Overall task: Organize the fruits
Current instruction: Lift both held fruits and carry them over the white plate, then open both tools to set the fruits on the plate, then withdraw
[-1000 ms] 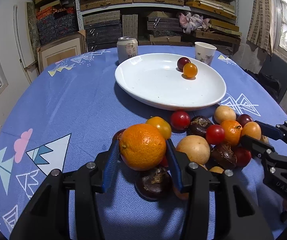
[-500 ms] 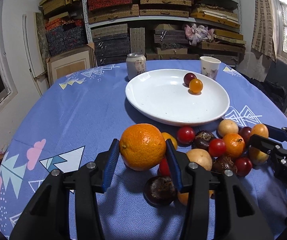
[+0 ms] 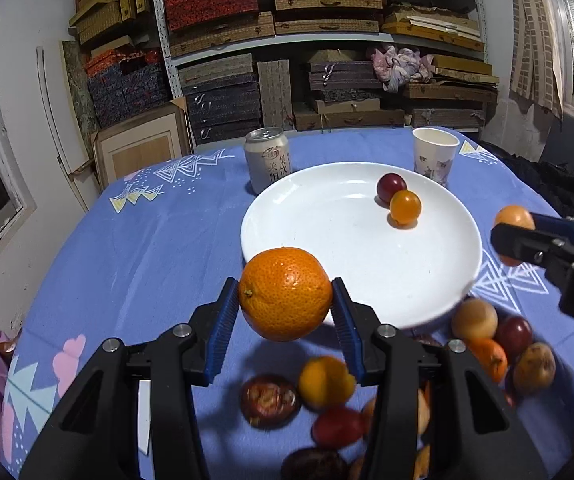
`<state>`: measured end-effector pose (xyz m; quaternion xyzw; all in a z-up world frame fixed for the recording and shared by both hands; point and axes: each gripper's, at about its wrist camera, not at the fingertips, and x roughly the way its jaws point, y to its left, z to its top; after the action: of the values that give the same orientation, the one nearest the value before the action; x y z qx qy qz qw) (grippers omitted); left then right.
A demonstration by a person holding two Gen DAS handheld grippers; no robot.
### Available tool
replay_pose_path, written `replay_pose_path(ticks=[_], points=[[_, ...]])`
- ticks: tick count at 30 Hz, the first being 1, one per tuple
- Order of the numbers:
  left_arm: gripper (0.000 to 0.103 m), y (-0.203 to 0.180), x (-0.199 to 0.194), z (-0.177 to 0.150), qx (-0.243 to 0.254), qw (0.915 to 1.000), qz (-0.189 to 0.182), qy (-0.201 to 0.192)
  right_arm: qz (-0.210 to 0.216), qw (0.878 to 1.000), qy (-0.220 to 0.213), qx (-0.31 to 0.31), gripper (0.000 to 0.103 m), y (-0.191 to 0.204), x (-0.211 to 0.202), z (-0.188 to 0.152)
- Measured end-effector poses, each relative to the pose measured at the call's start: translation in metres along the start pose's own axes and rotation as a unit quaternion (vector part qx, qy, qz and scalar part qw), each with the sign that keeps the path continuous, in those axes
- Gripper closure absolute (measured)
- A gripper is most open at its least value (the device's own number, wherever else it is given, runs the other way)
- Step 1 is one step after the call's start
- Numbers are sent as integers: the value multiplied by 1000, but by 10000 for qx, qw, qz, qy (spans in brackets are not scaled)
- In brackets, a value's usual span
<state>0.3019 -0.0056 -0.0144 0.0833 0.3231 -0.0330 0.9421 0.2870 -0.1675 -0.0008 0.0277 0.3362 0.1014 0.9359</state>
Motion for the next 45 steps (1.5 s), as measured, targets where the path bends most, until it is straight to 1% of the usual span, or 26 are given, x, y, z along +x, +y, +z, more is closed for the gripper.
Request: replay_pose_path(ticks=[4, 10, 19, 30, 33, 34, 35, 36, 37, 39, 43, 45], points=[[57, -4, 21, 14, 37, 10000, -2, 45, 43, 9999, 158, 44, 63, 0, 25, 7], [57, -9, 46, 24, 50, 9999, -70, 110, 20, 9993, 373, -27, 63, 1, 50, 8], [57, -17, 73, 22, 103, 9994, -144, 298, 48, 9986, 525, -6, 63, -5, 65, 10], [56, -11, 84, 23, 13, 9986, -198, 483, 53, 9976, 683, -92, 63, 1, 77, 8], [56, -13, 83, 24, 33, 9987, -191, 478, 46, 9973, 728, -82, 63, 0, 80, 8], [55, -13, 82, 24, 44, 9988, -186, 445, 38, 9973, 728, -84, 63, 0, 80, 8], [46, -14, 80, 24, 59, 9992, -145, 374, 36, 9972, 742, -90, 63, 0, 80, 8], [34, -15, 75, 24, 83, 9996, -65, 250, 48, 9971, 749, -84, 63, 0, 80, 8], [30, -16, 71, 24, 100, 9998, -4, 141, 55, 9971, 753, -71, 63, 0, 81, 8], [30, -18, 65, 24, 191, 9997, 124, -39, 50, 9973, 735, -42, 63, -1, 80, 8], [30, -20, 62, 24, 226, 9997, 91, -43, 75, 9979, 647, -2, 62, -4, 74, 11], [30, -20, 57, 24, 253, 9995, 130, -132, 91, 9983, 574, -1, 62, -3, 68, 13]])
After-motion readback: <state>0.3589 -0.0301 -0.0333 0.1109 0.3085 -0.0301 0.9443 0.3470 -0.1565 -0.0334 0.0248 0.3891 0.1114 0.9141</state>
